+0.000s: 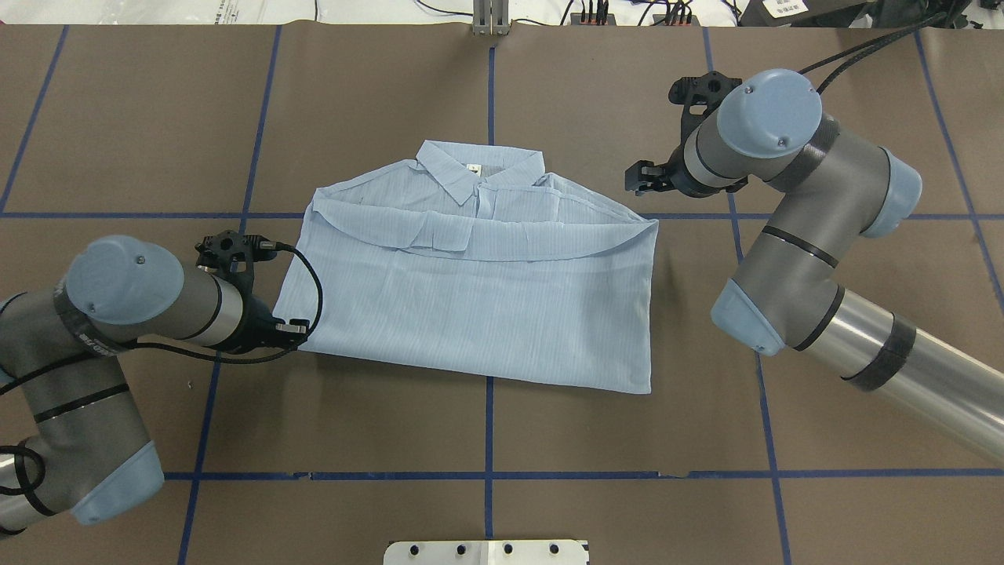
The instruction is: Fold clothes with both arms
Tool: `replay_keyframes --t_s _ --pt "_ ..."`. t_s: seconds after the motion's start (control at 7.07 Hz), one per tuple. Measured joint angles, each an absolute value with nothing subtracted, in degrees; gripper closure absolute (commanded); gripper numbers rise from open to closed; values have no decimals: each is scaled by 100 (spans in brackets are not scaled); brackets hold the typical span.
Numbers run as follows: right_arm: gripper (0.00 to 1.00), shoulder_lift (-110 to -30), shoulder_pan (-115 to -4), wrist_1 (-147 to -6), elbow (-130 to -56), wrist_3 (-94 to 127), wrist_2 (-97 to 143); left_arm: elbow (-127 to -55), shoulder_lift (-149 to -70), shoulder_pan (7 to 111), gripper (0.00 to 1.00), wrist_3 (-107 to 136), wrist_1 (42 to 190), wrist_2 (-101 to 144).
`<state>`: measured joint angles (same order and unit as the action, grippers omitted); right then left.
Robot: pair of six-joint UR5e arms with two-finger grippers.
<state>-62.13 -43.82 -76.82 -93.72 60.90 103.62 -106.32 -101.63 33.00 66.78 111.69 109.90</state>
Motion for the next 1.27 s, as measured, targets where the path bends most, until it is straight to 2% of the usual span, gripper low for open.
replay_keyframes --t_s 0.28,0.42,0.85,0.99,1.13,1.27 --pt "0 -6195 -4372 -7682 -9371 6100 10365 -10186 -10236 3927 100 5878 11146 10974" --pt "0 -6186 -4364 -7682 -9374 6105 10368 -9736 -10481 4301 100 5398 11163 10952" --pt "0 -6141 -4311 -7689 -9444 6124 10377 -7481 -11906 5080 100 4697 11842 10745" --pt "0 -6130 -4298 -7694 -9471 6132 10374 -6628 -12469 5237 96 4660 12252 10701" --pt "0 -6114 -4290 -7702 -9482 6151 10372 -5956 -12991 5361 1 4643 12491 10695" --pt "0 -6079 -4281 -7710 -9479 6177 10372 -5665 -13181 5441 0 4454 12731 10704"
